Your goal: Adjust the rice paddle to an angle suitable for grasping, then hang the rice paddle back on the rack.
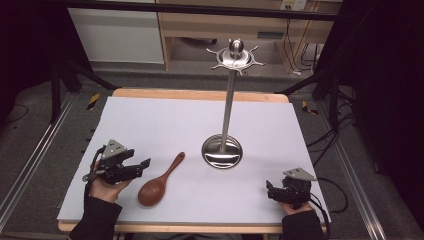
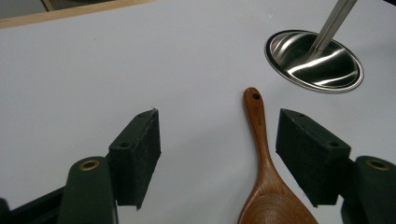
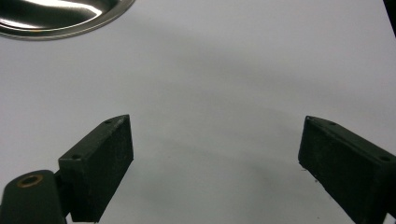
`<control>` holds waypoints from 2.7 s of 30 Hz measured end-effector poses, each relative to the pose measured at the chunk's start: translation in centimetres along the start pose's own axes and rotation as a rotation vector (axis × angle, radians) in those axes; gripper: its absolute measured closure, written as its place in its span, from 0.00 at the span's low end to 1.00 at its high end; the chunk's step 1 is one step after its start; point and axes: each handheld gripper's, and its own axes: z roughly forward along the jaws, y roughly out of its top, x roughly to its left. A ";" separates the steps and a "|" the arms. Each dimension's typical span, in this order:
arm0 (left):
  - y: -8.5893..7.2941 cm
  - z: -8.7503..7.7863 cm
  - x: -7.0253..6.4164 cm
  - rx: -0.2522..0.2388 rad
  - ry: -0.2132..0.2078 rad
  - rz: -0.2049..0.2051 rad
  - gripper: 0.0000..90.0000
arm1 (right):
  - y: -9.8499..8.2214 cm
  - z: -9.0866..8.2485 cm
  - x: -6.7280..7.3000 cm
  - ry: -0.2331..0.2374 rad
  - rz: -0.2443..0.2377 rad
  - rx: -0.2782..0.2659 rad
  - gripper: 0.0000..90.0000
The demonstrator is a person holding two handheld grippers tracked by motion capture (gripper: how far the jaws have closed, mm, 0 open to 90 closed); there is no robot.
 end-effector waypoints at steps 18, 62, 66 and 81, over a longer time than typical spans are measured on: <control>1.7 1.6 -1.1 0.078 -0.025 0.059 0.36 | 0.0 0.1 0.1 0.011 0.005 0.007 0.12; 1.8 6.2 -3.6 0.336 -0.092 0.178 0.49 | 0.2 0.1 -0.1 0.013 -0.002 0.003 0.11; 1.6 6.7 -3.8 0.352 -0.099 0.175 0.50 | 0.3 0.1 -0.1 0.015 -0.004 0.003 0.11; 1.3 8.0 -4.0 0.413 -0.107 0.163 0.56 | 0.2 0.1 -0.1 0.020 -0.005 0.008 0.11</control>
